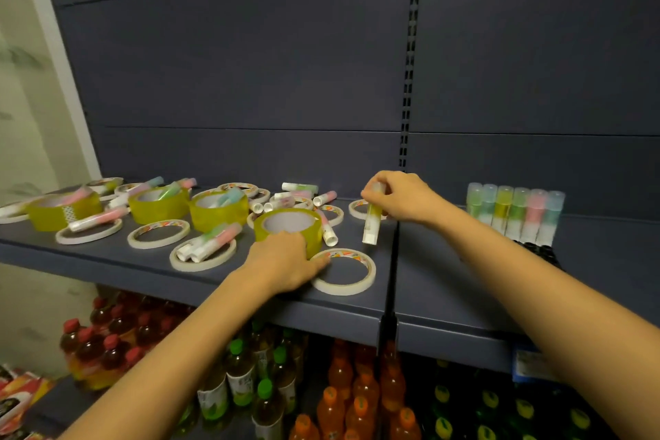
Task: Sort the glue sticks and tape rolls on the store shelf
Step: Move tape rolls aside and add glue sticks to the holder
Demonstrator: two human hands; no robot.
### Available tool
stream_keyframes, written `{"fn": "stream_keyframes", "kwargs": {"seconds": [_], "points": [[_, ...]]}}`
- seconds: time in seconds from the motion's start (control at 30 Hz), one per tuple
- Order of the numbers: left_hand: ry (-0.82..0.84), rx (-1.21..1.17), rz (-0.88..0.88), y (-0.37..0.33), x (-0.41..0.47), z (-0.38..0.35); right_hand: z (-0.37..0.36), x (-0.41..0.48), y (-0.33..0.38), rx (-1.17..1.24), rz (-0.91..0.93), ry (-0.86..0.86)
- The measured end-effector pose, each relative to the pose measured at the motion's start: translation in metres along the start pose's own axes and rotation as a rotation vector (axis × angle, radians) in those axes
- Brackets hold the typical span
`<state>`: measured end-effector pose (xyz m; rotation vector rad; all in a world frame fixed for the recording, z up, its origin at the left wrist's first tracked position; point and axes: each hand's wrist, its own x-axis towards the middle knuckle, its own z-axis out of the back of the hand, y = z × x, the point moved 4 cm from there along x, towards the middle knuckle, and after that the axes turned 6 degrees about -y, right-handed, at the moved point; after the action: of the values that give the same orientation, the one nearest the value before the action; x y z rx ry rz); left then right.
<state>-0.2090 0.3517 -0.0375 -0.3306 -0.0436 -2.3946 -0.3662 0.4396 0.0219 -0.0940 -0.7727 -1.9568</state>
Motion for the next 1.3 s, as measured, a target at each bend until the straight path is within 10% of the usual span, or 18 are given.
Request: {"fn": "stream_keyframes", "kwargs": {"seconds": [0.6,1.3], "points": [[-0.054,-0.176,-0.346,-0.07,0.06,0.026,0.086,-0.056,-0.091,-0.161,-0.266,-0.593],[-0.097,-0.261,-0.406,-0.103,0.098,0.013,0.075,-0.041,-0.111,-0.525,-0.314,-0.457]]}}
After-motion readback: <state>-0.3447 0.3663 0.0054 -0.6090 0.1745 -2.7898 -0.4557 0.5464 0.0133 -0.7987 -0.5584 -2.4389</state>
